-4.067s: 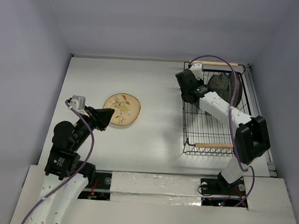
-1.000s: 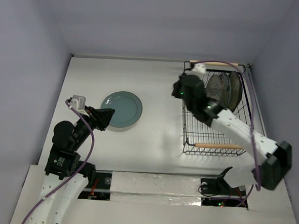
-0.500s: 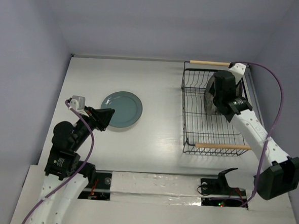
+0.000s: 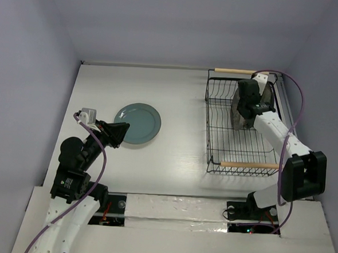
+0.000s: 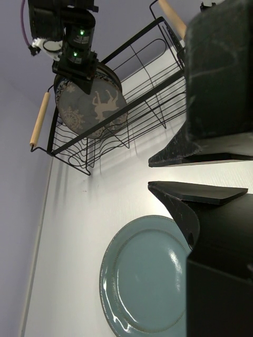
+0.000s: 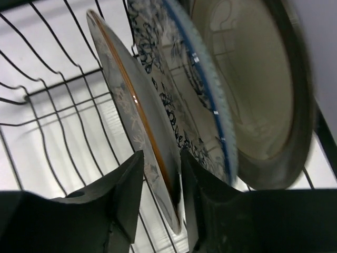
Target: Unload the plates from the dish rack
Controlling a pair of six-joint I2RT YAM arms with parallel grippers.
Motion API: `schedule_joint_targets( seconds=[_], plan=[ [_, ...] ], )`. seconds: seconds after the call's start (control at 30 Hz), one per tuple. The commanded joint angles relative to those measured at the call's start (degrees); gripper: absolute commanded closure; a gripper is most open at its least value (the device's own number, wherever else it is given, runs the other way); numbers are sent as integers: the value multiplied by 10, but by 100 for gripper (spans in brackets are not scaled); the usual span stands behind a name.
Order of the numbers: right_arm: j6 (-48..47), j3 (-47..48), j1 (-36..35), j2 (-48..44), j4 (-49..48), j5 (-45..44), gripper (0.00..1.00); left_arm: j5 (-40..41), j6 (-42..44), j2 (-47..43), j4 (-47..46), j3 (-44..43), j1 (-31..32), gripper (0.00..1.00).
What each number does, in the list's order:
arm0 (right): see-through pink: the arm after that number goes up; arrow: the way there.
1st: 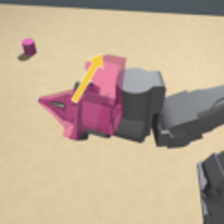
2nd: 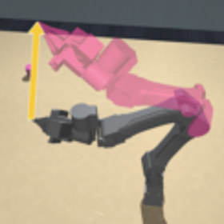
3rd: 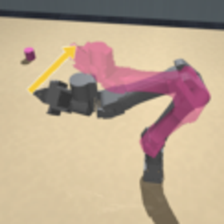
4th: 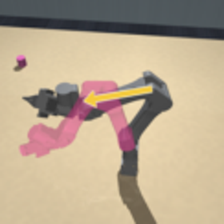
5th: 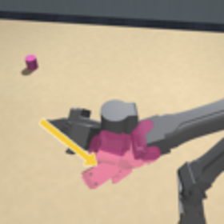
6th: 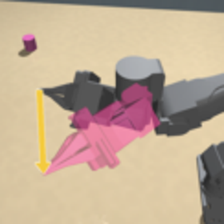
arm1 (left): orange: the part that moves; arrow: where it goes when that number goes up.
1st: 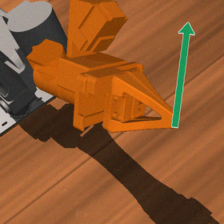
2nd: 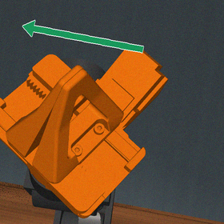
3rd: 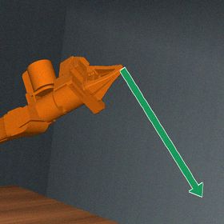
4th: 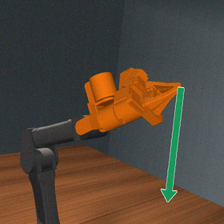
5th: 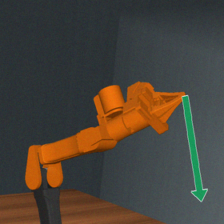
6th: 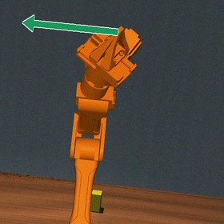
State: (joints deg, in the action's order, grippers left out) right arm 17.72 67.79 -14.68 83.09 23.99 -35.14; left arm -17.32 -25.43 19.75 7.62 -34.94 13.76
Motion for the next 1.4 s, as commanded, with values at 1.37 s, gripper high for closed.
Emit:
schedule_joint_targets(
  seconds=[1.37],
  plan=[
    [280, 44, -249, 20, -424, 376, 100, 2, -3, 12, -23, 3, -25, 85]
  ],
)
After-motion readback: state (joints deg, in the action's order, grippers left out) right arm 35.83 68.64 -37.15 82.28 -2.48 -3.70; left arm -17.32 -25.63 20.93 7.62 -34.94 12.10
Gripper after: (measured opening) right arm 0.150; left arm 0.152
